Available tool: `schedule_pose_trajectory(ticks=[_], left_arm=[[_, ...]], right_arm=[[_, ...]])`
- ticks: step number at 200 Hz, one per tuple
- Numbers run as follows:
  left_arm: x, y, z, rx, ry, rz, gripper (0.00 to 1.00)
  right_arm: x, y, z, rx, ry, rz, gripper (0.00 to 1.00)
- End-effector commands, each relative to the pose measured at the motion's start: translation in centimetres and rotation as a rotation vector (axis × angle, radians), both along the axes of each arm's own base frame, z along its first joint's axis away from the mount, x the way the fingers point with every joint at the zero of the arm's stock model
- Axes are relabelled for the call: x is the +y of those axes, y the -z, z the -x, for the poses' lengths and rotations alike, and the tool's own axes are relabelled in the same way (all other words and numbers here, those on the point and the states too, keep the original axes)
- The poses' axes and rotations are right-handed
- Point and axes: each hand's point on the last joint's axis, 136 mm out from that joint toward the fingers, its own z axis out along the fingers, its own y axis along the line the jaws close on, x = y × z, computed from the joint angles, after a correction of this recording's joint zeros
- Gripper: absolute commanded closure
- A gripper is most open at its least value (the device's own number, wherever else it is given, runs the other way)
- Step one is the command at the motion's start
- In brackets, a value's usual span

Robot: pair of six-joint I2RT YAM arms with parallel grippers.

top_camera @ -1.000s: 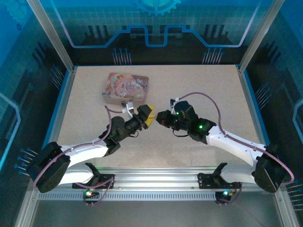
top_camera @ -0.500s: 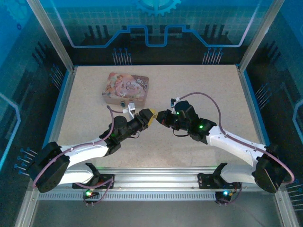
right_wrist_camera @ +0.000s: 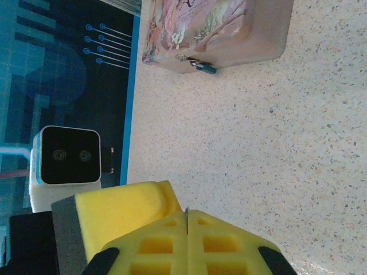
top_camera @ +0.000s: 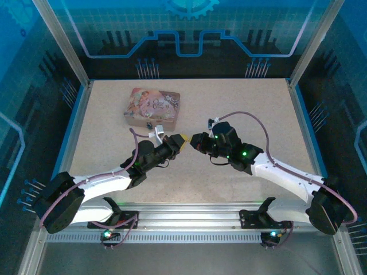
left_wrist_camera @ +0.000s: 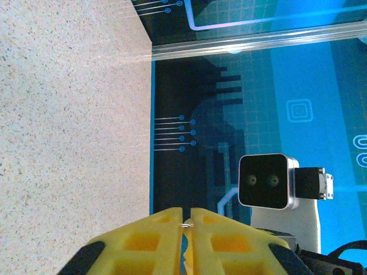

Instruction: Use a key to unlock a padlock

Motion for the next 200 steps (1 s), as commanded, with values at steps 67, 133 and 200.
schedule_pose_trajectory(ticks=[67,133,200], left_arm=[[0.0,-0.7,-0.1,-0.037,-0.01,-0.039,1.0],[1.3,-0.6,0.4,-0.003,0.018,-0.126,1.0],[1.6,-1.2,1.5,0.039,0.203,-0.188,1.0]], right_arm=[[-0.5,-0.8,0.4,-0.053,-0.041,0.019,0.97],[-2.9,-0.9,1.7,-0.214,-0.177,0.088,0.64],[-3.5,-4.0,4.6,-0.775,-0.532,0.317,0.47]])
